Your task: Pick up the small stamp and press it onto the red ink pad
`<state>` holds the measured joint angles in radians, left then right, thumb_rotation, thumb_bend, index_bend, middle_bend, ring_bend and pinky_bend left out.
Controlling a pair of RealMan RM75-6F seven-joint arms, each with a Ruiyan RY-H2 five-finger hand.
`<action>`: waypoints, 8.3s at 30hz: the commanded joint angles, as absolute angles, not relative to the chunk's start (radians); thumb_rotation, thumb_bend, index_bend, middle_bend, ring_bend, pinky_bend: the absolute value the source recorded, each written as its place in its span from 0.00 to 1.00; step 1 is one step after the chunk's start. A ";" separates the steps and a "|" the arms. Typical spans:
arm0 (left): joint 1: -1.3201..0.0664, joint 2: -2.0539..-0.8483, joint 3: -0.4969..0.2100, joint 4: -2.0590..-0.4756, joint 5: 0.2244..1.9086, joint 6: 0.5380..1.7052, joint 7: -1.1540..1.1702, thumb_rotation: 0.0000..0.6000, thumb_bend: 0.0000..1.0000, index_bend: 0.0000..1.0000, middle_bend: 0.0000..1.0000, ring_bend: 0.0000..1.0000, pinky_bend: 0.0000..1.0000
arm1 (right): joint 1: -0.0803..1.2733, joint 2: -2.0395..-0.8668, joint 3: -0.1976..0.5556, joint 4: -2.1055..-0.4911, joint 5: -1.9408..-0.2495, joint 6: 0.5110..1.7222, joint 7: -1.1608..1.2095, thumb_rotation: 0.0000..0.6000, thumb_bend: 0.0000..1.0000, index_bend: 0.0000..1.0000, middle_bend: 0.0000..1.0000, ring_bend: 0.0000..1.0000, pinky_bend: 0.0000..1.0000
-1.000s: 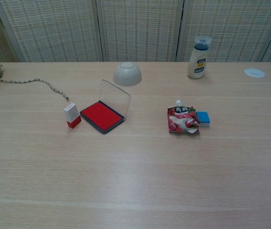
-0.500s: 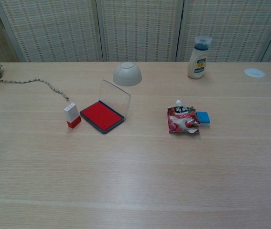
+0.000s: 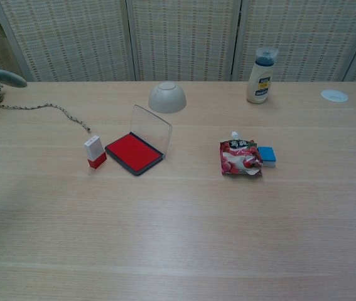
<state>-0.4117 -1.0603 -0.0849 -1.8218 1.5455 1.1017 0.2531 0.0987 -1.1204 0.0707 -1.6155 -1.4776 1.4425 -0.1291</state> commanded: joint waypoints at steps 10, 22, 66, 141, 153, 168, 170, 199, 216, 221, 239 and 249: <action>-0.638 -1.132 -0.177 -1.762 1.365 0.848 0.328 1.00 0.21 0.28 1.00 0.89 0.72 | 0.096 -1.109 0.088 -1.611 -1.442 1.445 -0.109 1.00 0.28 0.00 0.00 0.00 0.00; -0.816 -1.173 -0.198 -1.669 1.104 0.650 0.382 1.00 0.21 0.29 1.00 0.90 0.87 | 0.095 -1.113 0.106 -1.608 -1.421 1.460 -0.113 1.00 0.27 0.00 0.00 0.00 0.00; -1.119 -1.415 -0.050 -1.276 0.833 0.480 0.375 1.00 0.28 0.39 1.00 0.90 0.87 | 0.067 -1.080 0.121 -1.600 -1.422 1.504 -0.022 1.00 0.26 0.00 0.00 0.00 0.00; -1.248 -1.304 0.057 -1.437 0.604 0.579 0.434 1.00 0.64 0.76 1.00 0.92 0.87 | 0.074 -1.059 0.111 -1.595 -1.447 1.482 0.033 1.00 0.26 0.00 0.00 0.00 0.00; -1.390 -1.361 0.079 -1.416 0.395 0.582 0.531 1.00 0.64 0.76 1.00 0.92 0.87 | 0.068 -1.027 0.096 -1.575 -1.471 1.476 0.130 1.00 0.26 0.00 0.00 0.00 0.00; -1.497 -1.460 0.114 -1.300 0.289 0.521 0.564 1.00 0.64 0.76 1.00 0.92 0.87 | 0.038 -1.017 0.107 -1.558 -1.468 1.533 0.197 1.00 0.26 0.00 0.00 0.00 0.00; -1.503 -1.472 0.126 -1.284 0.293 0.521 0.569 1.00 0.64 0.76 1.00 0.92 0.87 | 0.037 -1.016 0.107 -1.557 -1.468 1.534 0.200 1.00 0.26 0.00 0.00 0.00 0.00; -1.452 -1.575 0.121 -1.061 0.449 0.365 0.392 1.00 0.64 0.76 1.00 0.92 0.87 | 0.047 -1.022 0.122 -1.559 -1.432 1.504 0.171 1.00 0.26 0.00 0.00 0.00 0.00; -1.425 -1.586 0.126 -1.027 0.545 0.328 0.294 1.00 0.64 0.76 1.00 0.92 0.87 | 0.047 -1.027 0.122 -1.564 -1.435 1.507 0.154 1.00 0.26 0.00 0.00 0.00 0.00; -1.427 -1.592 0.127 -1.022 0.564 0.329 0.276 1.00 0.64 0.77 1.00 0.92 0.87 | 0.045 -1.026 0.121 -1.562 -1.438 1.510 0.158 1.00 0.26 0.00 0.00 0.00 0.00; -1.422 -1.434 0.158 -1.283 0.545 0.515 0.298 1.00 0.64 0.77 1.00 0.92 0.87 | 0.040 -1.032 0.115 -1.563 -1.458 1.527 0.146 1.00 0.26 0.00 0.00 0.00 0.00; -1.371 -1.321 0.150 -1.501 0.531 0.671 0.329 1.00 0.64 0.77 1.00 0.92 0.87 | 0.039 -1.039 0.109 -1.570 -1.468 1.532 0.122 1.00 0.26 0.00 0.00 0.00 0.00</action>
